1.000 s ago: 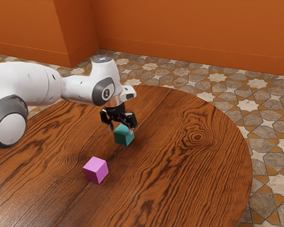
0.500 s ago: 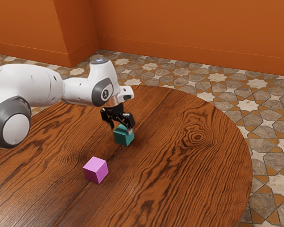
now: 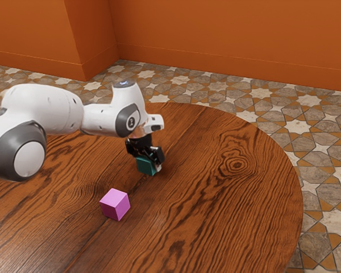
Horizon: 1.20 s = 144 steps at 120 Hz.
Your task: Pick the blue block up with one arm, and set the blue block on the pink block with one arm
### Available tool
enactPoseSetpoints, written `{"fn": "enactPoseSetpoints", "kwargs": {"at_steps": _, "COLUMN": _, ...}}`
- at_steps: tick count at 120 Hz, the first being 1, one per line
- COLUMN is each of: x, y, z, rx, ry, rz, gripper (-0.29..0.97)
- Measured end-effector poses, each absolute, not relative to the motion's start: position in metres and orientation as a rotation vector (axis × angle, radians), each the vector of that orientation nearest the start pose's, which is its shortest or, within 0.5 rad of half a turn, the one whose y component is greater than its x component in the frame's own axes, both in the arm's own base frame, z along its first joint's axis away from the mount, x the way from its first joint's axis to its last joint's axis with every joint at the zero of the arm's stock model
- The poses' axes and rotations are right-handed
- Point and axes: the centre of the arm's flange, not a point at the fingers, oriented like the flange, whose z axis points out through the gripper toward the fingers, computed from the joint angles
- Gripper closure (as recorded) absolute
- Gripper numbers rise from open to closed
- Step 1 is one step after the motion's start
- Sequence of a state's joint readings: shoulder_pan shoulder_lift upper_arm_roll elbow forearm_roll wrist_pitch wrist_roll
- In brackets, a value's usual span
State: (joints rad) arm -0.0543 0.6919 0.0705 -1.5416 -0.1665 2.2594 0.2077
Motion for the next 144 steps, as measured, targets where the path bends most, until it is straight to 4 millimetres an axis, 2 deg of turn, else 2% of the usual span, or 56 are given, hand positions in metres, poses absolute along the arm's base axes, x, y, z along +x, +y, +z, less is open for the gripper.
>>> {"fn": "enactPoseSetpoints", "kwargs": {"at_steps": 12, "x": 0.710, "y": -0.001, "z": 0.249, "rx": -3.221, "ry": 0.178, "rz": -0.064, "gripper": 0.02}}
{"fn": "enactPoseSetpoints", "kwargs": {"at_steps": 36, "x": 0.710, "y": 0.000, "z": 0.254, "rx": -3.220, "ry": 0.194, "rz": -0.077, "gripper": 0.26}}
{"fn": "enactPoseSetpoints", "kwargs": {"at_steps": 40, "x": 0.711, "y": -0.003, "z": 0.261, "rx": -3.218, "ry": 0.203, "rz": -0.093, "gripper": 0.29}}
{"fn": "enactPoseSetpoints", "kwargs": {"at_steps": 48, "x": 0.701, "y": -0.015, "z": 0.296, "rx": -3.211, "ry": 0.230, "rz": -0.141, "gripper": 0.32}}
{"fn": "enactPoseSetpoints", "kwargs": {"at_steps": 56, "x": 0.663, "y": -0.012, "z": 0.325, "rx": -3.215, "ry": 0.204, "rz": -0.122, "gripper": 0.33}}
{"fn": "enactPoseSetpoints", "kwargs": {"at_steps": 66, "x": 0.585, "y": -0.006, "z": 0.363, "rx": -3.212, "ry": 0.155, "rz": -0.089, "gripper": 0.33}}
{"fn": "enactPoseSetpoints", "kwargs": {"at_steps": 73, "x": 0.544, "y": -0.005, "z": 0.375, "rx": -3.202, "ry": 0.123, "rz": -0.073, "gripper": 0.33}}
{"fn": "enactPoseSetpoints", "kwargs": {"at_steps": 81, "x": 0.520, "y": -0.004, "z": 0.373, "rx": -3.193, "ry": 0.080, "rz": -0.042, "gripper": 0.33}}
{"fn": "enactPoseSetpoints", "kwargs": {"at_steps": 93, "x": 0.506, "y": -0.003, "z": 0.366, "rx": -3.183, "ry": 0.013, "rz": -0.010, "gripper": 0.32}}
{"fn": "enactPoseSetpoints", "kwargs": {"at_steps": 122, "x": 0.505, "y": -0.009, "z": 0.345, "rx": -3.167, "ry": -0.110, "rz": 0.062, "gripper": 0.32}}
{"fn": "enactPoseSetpoints", "kwargs": {"at_steps": 144, "x": 0.506, "y": -0.012, "z": 0.342, "rx": -3.140, "ry": -0.142, "rz": 0.068, "gripper": 0.32}}
